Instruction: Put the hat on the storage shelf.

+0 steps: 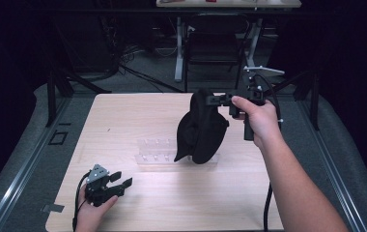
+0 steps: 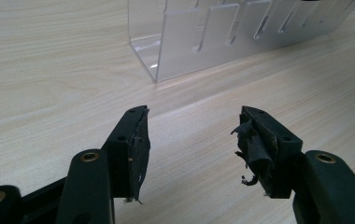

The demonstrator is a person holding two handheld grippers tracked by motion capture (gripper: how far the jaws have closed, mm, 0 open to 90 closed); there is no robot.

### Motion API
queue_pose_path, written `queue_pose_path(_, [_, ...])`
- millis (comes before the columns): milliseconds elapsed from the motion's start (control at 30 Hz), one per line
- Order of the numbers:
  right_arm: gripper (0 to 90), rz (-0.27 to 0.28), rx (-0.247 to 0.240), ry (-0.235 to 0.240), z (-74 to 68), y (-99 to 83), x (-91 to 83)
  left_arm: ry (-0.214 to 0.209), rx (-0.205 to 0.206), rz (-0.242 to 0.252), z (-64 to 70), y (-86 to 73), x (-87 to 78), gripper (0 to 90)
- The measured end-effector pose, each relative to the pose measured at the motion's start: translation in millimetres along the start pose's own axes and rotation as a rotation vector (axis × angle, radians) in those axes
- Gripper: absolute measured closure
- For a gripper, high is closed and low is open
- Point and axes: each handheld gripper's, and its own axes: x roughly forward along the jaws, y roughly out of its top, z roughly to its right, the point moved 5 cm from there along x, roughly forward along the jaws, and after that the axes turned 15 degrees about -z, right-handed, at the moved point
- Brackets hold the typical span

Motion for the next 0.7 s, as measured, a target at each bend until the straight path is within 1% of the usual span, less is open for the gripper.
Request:
queue_pose_path(33, [88.6, -0.003, 0.0, -0.001, 0.2, 0.0, 1.0, -0.003, 0.005, -0.007, 0.2, -0.1, -0.4, 43.6])
queue_pose_path(133, [88.6, -0.001, 0.005, -0.006, 0.9, 1.1, 3.9, -0.003, 0.01, -0.001, 2.5, 0.8, -0.3, 43.6])
queue_pose_path(200, [88.6, 0.001, 0.007, 0.002, -0.1, 2.6, 7.1, -0.012, 0.021, 0.006, 6.7, 2.7, -0.5, 43.9])
queue_pose_path(267, [88.6, 0.0, 0.004, 0.005, -0.6, 2.6, 8.3, -0.014, 0.023, 0.001, 8.2, 3.3, -1.2, 43.9])
queue_pose_path(300, [88.6, -0.004, 0.0, 0.009, -0.8, 2.5, 9.2, -0.023, 0.024, 0.013, 10.0, 4.7, -0.8, 44.2])
queue_pose_path(333, [88.6, -0.003, -0.001, 0.01, -0.9, 2.7, 10.2, -0.023, 0.03, 0.011, 11.3, 5.9, -1.3, 44.4])
queue_pose_path(367, [88.6, -0.001, 0.0, 0.018, -1.3, 3.3, 11.8, -0.029, 0.033, 0.027, 14.5, 9.8, -2.8, 45.3])
queue_pose_path(433, [88.6, 0.0, -0.003, 0.018, -1.4, 3.5, 12.7, -0.033, 0.037, 0.029, 16.5, 11.9, -4.1, 45.5])
queue_pose_path(467, [88.5, -0.004, -0.006, 0.022, -2.1, 3.3, 14.6, -0.045, 0.045, 0.046, 21.3, 17.1, -6.6, 46.0])
queue_pose_path(500, [88.5, -0.004, -0.006, 0.022, -2.1, 3.3, 14.6, -0.045, 0.045, 0.046, 21.3, 17.1, -6.6, 46.2])
queue_pose_path(567, [88.5, 0.006, 0.0, 0.034, -2.2, 3.3, 17.8, -0.053, 0.055, 0.052, 27.6, 21.3, -9.4, 46.6])
queue_pose_path(600, [88.5, 0.006, 0.0, 0.034, -2.2, 3.3, 17.8, -0.056, 0.071, 0.051, 30.8, 23.2, -10.6, 46.6])
queue_pose_path(700, [88.5, 0.022, 0.014, 0.058, -1.5, 2.7, 21.5, -0.064, 0.114, 0.051, 41.8, 28.9, -10.2, 48.1])
